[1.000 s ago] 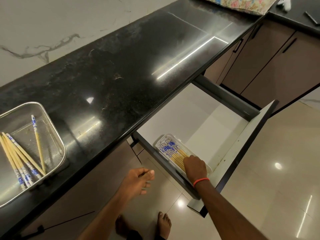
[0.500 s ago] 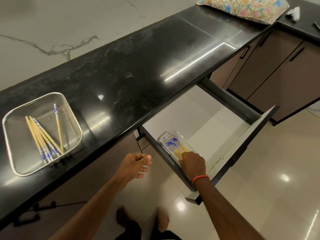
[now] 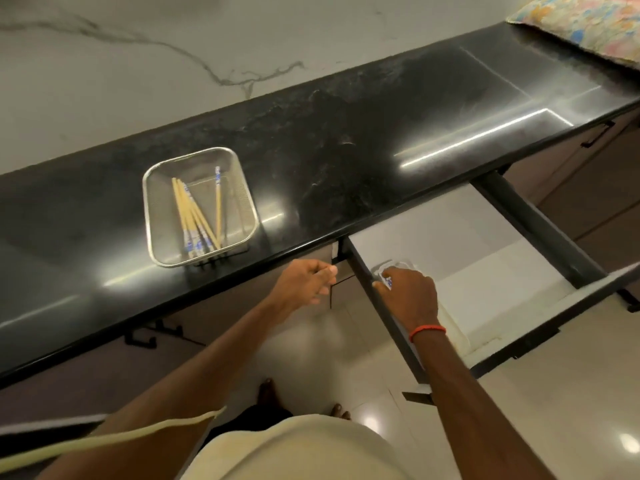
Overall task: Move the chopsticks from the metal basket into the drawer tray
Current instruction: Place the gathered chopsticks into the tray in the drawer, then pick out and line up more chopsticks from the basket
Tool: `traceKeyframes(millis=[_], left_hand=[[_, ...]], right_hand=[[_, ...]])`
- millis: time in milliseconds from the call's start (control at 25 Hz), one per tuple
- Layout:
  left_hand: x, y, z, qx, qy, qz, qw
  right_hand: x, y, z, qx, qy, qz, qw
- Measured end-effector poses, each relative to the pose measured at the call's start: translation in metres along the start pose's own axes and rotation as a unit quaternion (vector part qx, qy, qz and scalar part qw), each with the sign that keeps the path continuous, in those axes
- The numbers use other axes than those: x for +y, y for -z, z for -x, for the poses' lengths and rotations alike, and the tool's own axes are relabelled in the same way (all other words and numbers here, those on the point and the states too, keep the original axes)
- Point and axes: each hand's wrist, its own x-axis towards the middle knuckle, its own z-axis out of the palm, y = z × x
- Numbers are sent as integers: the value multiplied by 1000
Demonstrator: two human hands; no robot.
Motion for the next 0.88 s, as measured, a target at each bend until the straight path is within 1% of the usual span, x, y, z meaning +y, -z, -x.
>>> traceKeyframes(millis=[160,280,480,640,760,880], left_hand=[[4,32,7,45,-18,40,998],[5,62,11,84,-38,68,993],[2,125,15,138,-48,109,983],[-1,170,10,175,-56,144,972],[-3,199,2,184,-67,150,969],[-8,228,-7,189,-65,168,965]], right_hand=[[-37,11,-17,-13,25,-60,998],[-69,22,-32,-1,57,-118,991],[-140,42,-60,-1,88,-168,982],[-205,47,-77,-3,123,-174,977],[-253,40,-83,-18,161,-167,973],[-289,24,-93,-38,162,-164,972]])
